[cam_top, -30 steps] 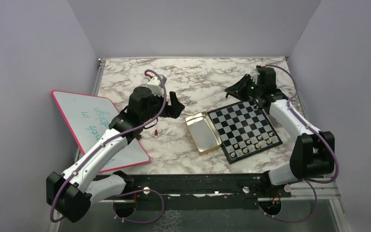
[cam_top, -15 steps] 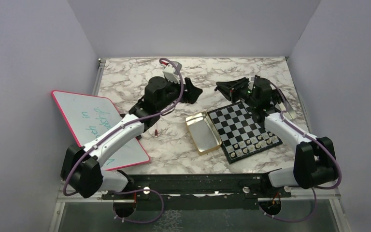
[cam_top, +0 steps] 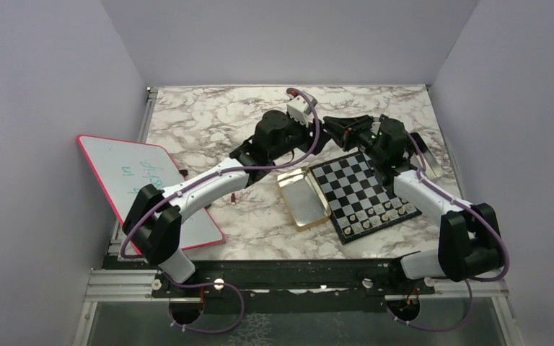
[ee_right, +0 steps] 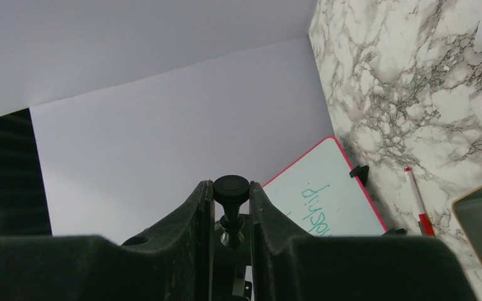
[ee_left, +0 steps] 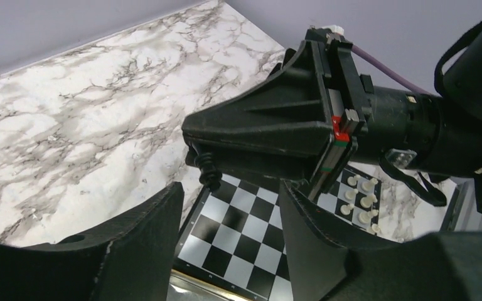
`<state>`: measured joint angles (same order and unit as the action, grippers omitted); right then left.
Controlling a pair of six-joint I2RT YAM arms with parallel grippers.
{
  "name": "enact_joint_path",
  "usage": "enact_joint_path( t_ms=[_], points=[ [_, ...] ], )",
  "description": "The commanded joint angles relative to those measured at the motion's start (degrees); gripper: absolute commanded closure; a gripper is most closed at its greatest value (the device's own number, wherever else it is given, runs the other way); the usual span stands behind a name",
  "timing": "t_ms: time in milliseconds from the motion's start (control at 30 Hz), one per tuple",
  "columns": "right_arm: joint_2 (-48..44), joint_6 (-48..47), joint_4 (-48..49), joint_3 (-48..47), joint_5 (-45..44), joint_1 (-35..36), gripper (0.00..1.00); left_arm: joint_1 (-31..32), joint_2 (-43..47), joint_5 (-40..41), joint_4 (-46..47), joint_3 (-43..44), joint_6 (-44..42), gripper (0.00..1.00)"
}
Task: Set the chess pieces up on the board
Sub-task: Place the chess piece on the chessboard.
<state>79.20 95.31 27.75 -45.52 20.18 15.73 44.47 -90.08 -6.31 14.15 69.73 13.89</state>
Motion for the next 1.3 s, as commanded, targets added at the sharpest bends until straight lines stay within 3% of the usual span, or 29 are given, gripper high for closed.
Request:
enact_joint_path(
  t_ms=[0, 267, 433, 500, 600, 900, 1000, 1100, 1267],
  points=[
    [-0.17, 1.38, 3.24, 0.67, -0.47, 0.36, 0.86, 0.39, -2.51, 2.91, 3.58, 4.00, -1.80, 0.44],
    [0.41, 1.30, 4.51, 0.69, 0.23, 0.36, 0.86, 0.60, -4.78, 3.91, 4.39, 5.24, -1.81, 0.60],
    [0.74, 0.75, 5.17, 1.03, 1.21, 0.36, 0.85, 0.64, -5.27, 3.88, 4.74, 5.60, -1.75, 0.80],
    [0.79, -0.26, 5.83, 1.65, 1.56, 0.36, 0.83, 0.62, -5.17, 2.61, 4.59, 5.76, -2.20, 0.85],
    [0.90, -3.97, 4.73, 2.14, 3.01, 0.40, 0.77, 0.61, -4.72, 3.11, 4.21, 5.42, -1.81, 1.00],
    [-5.26, -13.28, 0.55, 12.16, -0.01, 0.23, 0.53, 0.57, -6.32, 0.53, -7.59, 8.74, 2.51, 1.00],
    [-7.99, -19.98, -7.13, 12.53, -2.05, 0.17, 0.40, 0.60, -5.97, 0.46, -11.67, 9.36, 3.67, 1.00],
    [-11.46, -26.32, -13.95, 13.70, -4.84, 0.02, 0.20, 0.57, -5.35, 0.59, -15.24, 9.60, 4.48, 1.00],
    [-21.10, -35.37, -24.85, 15.41, -15.18, -0.03, 0.18, 0.62, -7.29, 0.02, -25.24, 14.88, 5.20, 1.00]
  ],
)
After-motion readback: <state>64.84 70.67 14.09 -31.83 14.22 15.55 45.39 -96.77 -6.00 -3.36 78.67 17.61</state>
